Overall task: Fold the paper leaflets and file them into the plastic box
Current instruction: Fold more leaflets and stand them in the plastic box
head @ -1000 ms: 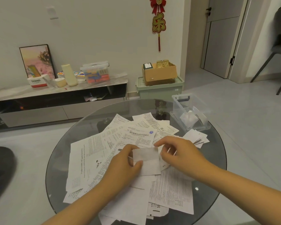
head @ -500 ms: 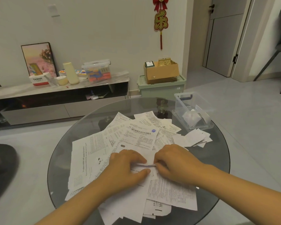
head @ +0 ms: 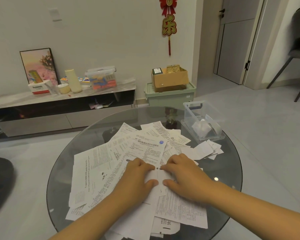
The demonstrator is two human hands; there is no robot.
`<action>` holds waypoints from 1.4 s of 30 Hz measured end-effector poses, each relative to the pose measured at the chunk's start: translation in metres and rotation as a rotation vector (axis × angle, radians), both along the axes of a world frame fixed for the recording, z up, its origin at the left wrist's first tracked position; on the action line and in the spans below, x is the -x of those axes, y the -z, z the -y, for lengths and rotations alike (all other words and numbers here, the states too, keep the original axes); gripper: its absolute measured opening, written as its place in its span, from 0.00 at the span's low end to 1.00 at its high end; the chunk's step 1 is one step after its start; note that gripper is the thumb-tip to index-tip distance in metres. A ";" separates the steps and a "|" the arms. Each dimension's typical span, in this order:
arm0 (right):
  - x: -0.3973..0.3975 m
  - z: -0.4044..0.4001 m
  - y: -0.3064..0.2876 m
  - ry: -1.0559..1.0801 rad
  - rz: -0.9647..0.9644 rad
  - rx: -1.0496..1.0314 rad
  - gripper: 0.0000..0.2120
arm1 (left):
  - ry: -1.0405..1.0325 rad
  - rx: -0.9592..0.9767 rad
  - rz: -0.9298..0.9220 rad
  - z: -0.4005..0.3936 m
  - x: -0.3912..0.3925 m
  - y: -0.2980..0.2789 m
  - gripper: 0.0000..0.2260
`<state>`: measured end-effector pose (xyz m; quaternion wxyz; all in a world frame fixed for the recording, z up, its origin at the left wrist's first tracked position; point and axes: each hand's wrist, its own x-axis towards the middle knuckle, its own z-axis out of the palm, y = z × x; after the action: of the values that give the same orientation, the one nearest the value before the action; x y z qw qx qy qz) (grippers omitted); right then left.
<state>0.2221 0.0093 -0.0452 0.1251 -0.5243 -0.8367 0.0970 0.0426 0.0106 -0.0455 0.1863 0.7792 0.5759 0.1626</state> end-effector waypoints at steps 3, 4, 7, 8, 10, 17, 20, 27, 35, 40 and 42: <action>0.001 0.001 0.000 0.006 -0.039 -0.012 0.16 | 0.001 0.005 -0.001 -0.001 -0.002 -0.002 0.14; 0.002 0.001 -0.001 0.009 -0.069 -0.010 0.14 | -0.002 -0.004 0.030 -0.001 -0.003 -0.004 0.11; 0.002 -0.001 -0.006 0.058 -0.215 0.022 0.04 | -0.037 -0.030 0.154 -0.003 -0.007 -0.011 0.05; 0.000 -0.003 -0.009 0.091 -0.274 0.037 0.02 | -0.046 -0.037 0.194 -0.004 -0.010 -0.013 0.05; -0.005 -0.006 -0.016 0.166 -0.396 0.094 0.02 | -0.051 -0.061 0.245 -0.006 -0.015 -0.019 0.05; -0.041 -0.019 -0.029 0.385 -0.568 0.130 0.03 | -0.078 0.008 0.474 -0.014 -0.043 -0.023 0.10; -0.063 -0.024 -0.033 0.521 -0.579 0.124 0.03 | -0.056 0.157 0.480 -0.018 -0.057 -0.020 0.19; -0.084 -0.033 -0.025 0.685 -0.837 0.384 0.08 | -0.035 0.334 0.608 -0.018 -0.088 -0.022 0.21; -0.105 -0.038 -0.031 0.780 -1.401 0.647 0.15 | 0.137 0.321 0.486 -0.022 -0.118 -0.023 0.27; -0.105 -0.039 -0.031 0.783 -1.269 0.574 0.11 | 0.218 0.408 0.290 -0.038 -0.125 -0.016 0.30; -0.105 -0.041 -0.029 0.786 -1.109 0.516 0.10 | 0.227 0.376 0.265 -0.045 -0.129 -0.015 0.27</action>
<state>0.3274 0.0500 -0.0165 0.4288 -0.6727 -0.3507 0.4905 0.1717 0.0560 -0.0304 0.4188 0.7625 0.4753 0.1313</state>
